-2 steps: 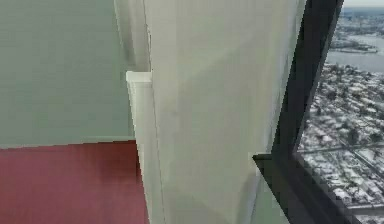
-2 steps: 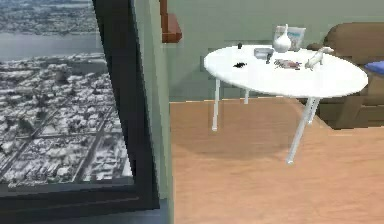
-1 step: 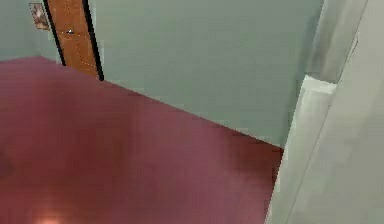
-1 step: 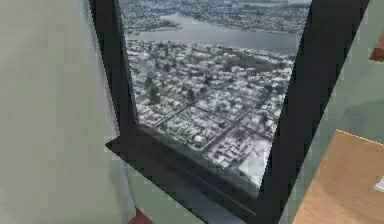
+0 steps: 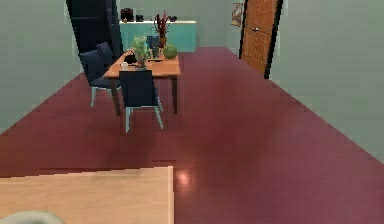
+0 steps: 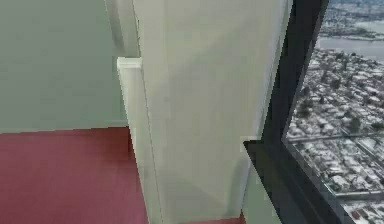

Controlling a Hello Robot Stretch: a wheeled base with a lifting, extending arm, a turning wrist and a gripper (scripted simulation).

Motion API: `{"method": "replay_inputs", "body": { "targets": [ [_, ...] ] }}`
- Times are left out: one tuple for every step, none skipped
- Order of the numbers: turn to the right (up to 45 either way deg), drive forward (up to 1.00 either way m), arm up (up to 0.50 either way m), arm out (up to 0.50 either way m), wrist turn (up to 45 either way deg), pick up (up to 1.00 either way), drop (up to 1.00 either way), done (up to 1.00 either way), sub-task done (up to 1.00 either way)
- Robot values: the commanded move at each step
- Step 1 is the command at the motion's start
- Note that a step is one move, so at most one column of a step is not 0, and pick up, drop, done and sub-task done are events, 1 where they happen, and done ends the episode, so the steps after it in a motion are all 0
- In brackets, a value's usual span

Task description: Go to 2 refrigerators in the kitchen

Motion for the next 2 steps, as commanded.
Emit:
{"method": "replay_inputs", "body": {
  "targets": [
    [-3.0, 0.0, 0.0, 0.0, 0.0, 0.0, 0.0, 0.0, 0.0],
    [0.0, 0.1, 0.0, 0.0, 0.0, 0.0, 0.0, 0.0, 0.0]
  ]
}}
